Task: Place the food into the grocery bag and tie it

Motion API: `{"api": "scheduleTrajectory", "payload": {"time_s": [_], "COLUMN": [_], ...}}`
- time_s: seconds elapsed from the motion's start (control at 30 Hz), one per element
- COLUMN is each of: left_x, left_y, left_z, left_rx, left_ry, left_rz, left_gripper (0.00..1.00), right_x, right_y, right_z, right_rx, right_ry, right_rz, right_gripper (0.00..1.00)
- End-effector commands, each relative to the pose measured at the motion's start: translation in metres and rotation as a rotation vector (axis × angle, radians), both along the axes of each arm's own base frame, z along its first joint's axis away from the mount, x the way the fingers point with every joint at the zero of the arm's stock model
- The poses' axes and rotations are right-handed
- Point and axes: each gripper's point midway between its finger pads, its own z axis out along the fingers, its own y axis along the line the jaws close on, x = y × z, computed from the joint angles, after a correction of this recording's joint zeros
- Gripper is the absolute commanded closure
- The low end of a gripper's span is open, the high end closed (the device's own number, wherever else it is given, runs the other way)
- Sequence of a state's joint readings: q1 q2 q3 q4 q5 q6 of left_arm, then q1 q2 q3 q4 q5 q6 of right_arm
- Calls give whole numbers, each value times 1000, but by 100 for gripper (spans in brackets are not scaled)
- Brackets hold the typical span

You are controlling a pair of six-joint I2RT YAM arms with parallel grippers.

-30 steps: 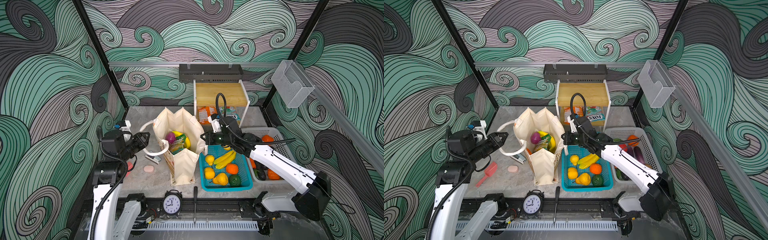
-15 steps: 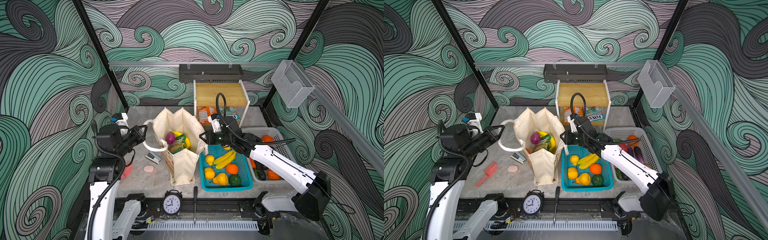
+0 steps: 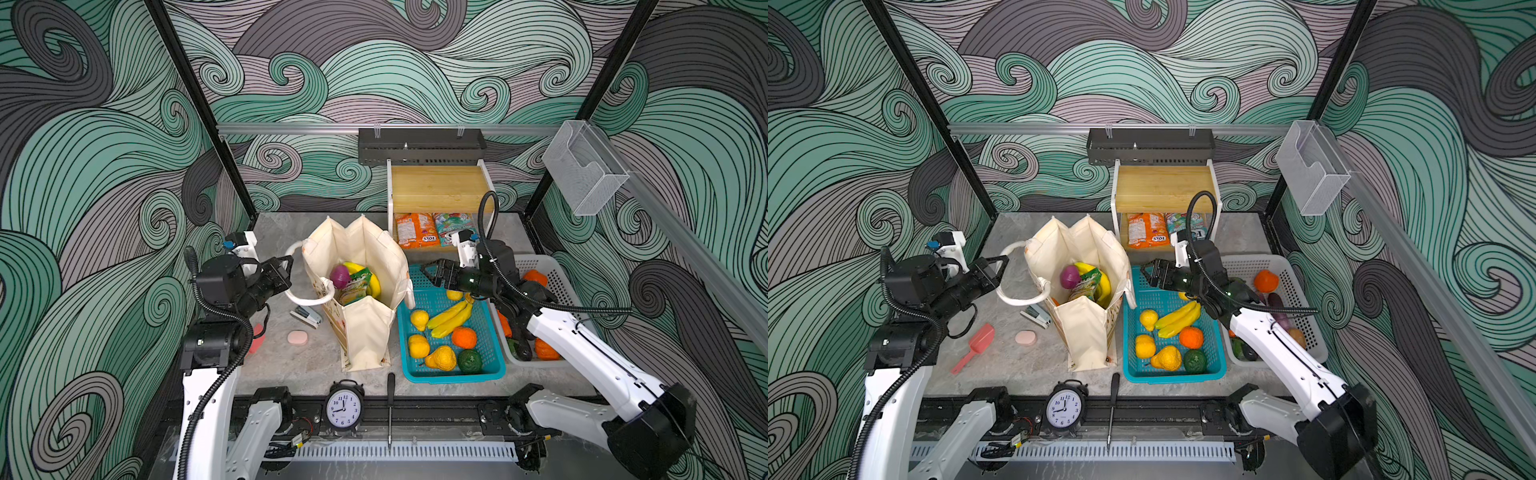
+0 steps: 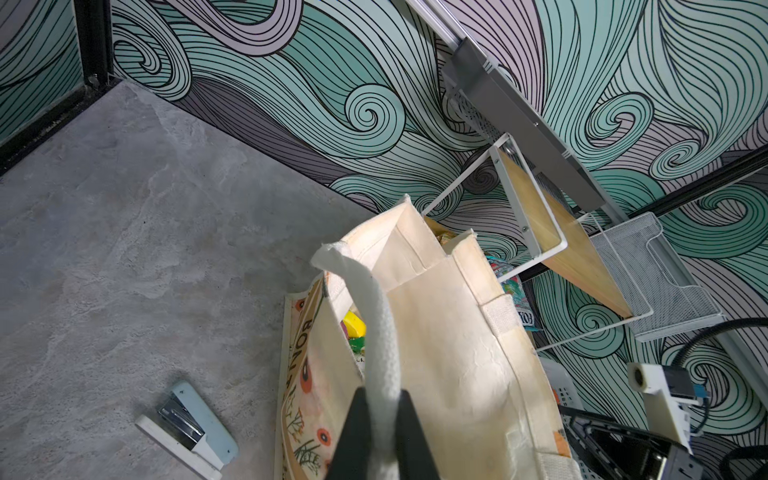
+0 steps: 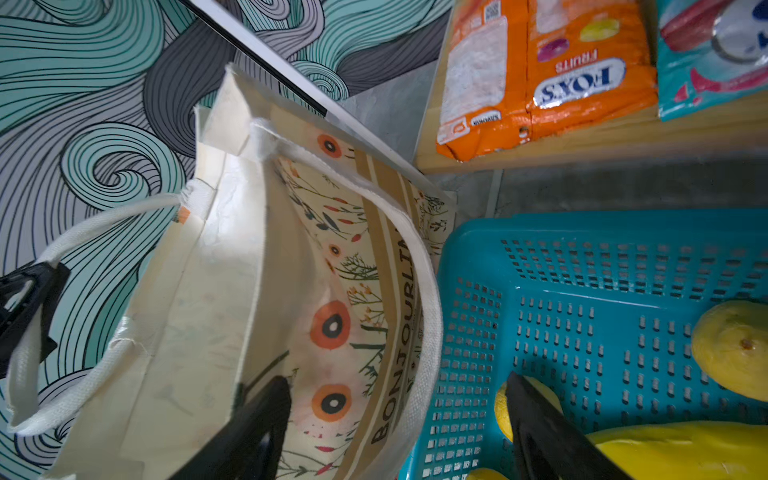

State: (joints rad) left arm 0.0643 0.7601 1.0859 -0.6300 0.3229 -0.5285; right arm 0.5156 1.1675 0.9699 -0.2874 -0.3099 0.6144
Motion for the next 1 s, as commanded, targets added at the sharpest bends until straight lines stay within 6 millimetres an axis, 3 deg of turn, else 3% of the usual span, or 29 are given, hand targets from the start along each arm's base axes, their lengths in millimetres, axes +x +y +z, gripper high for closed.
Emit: {"api": "scheduleTrajectory", "payload": {"time_s": [0.0,0.37,0.6,0.63,0.73,0.83,0.97], "left_x": [3,-3,-5,-5,-4,-4,-4], "left_y": [2,4,2,2,2,2,1], "left_z": [-3,0,4,4,4,6,12], "left_rx": [23,40,18,13,4,-5,-22], "left_ry": [-27,-64,-63,-62,-56,-51,-44], "left_rz": [-5,4,0,2,7,10,10], "left_gripper": [95,95,95,95,95,95,95], "right_x": [-3,-9,-5,-6,-8,-6,-1], "right_y": [12,66,76,76,68,50,14], "right_z": [-32,-77,-87,-90,-91,-82,-53], "right_rx": [22,104,123,123,109,47,-97], "right_ry": [106,249,278,282,279,230,106], "right_rz": [46,174,189,189,173,128,47], "right_gripper": [22,28,54,60,93,96,95]}}
